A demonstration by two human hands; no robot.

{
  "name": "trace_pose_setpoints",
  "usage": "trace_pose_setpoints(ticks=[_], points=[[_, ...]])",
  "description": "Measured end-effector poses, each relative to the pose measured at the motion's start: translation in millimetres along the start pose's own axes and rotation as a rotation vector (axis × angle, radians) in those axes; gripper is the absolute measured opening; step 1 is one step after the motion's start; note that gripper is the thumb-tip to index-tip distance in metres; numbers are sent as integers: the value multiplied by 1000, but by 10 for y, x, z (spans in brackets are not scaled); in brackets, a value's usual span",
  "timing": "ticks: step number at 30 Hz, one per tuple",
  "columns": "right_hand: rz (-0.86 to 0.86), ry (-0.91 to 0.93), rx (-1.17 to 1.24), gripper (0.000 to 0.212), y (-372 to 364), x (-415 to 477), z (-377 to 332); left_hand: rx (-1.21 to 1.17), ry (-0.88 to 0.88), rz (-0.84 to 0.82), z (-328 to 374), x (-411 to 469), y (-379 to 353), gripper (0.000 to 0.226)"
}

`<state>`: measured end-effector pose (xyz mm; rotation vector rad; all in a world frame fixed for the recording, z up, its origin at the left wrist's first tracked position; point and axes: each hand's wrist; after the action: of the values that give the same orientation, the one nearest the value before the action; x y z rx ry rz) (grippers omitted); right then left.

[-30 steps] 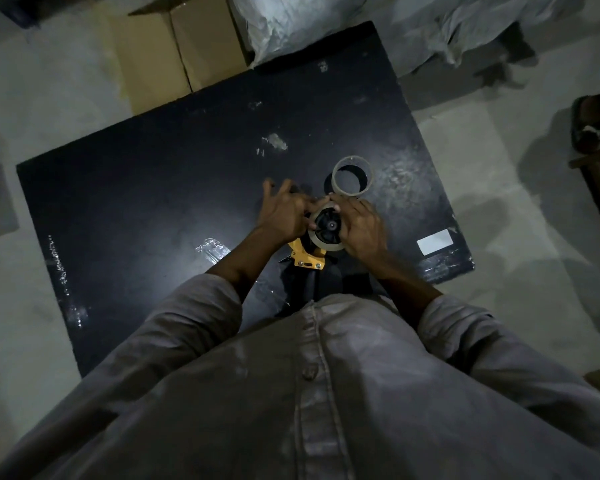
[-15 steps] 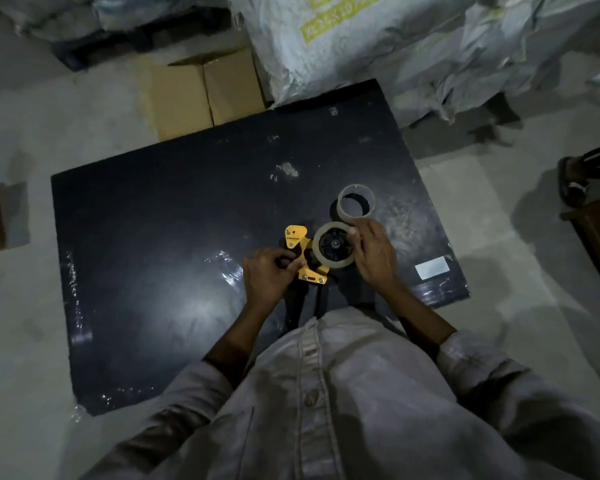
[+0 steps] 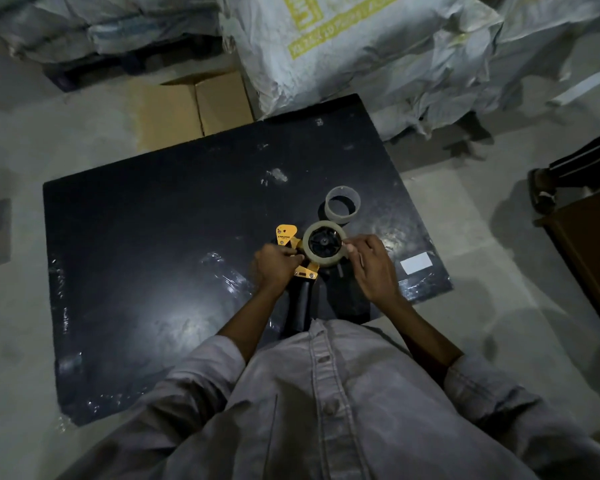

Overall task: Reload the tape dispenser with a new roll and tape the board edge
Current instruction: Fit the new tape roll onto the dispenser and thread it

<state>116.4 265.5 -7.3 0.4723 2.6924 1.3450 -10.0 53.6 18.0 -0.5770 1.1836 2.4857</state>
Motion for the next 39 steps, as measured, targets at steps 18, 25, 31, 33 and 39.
trace_pose_setpoints(ticks=[18,25,31,33,39], points=[[-251,-61,-163,48,-41,-55,-93,164,-129,0,116,-14,-41,23],[-150,-75,-120,52,-85,-208,-264,177,-145,1,99,-66,-89,18],[-370,-174,-46,75,-355,-485,-609,183,-192,-15,51,-57,-80,20],[-452,-265,66,91,-398,-435,-673,191,-208,-30,34,-35,-64,21],[-450,-275,114,110,-442,-332,-851,155,-253,-95,-56,15,-83,20]])
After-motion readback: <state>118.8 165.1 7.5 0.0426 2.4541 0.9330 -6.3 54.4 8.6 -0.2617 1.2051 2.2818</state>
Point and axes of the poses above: each hand's wrist, its own x-axis towards the middle knuckle, its own y-axis out of the back of the hand, z = x × y, and after that the axes turned 5 degrees about -z, right-handed
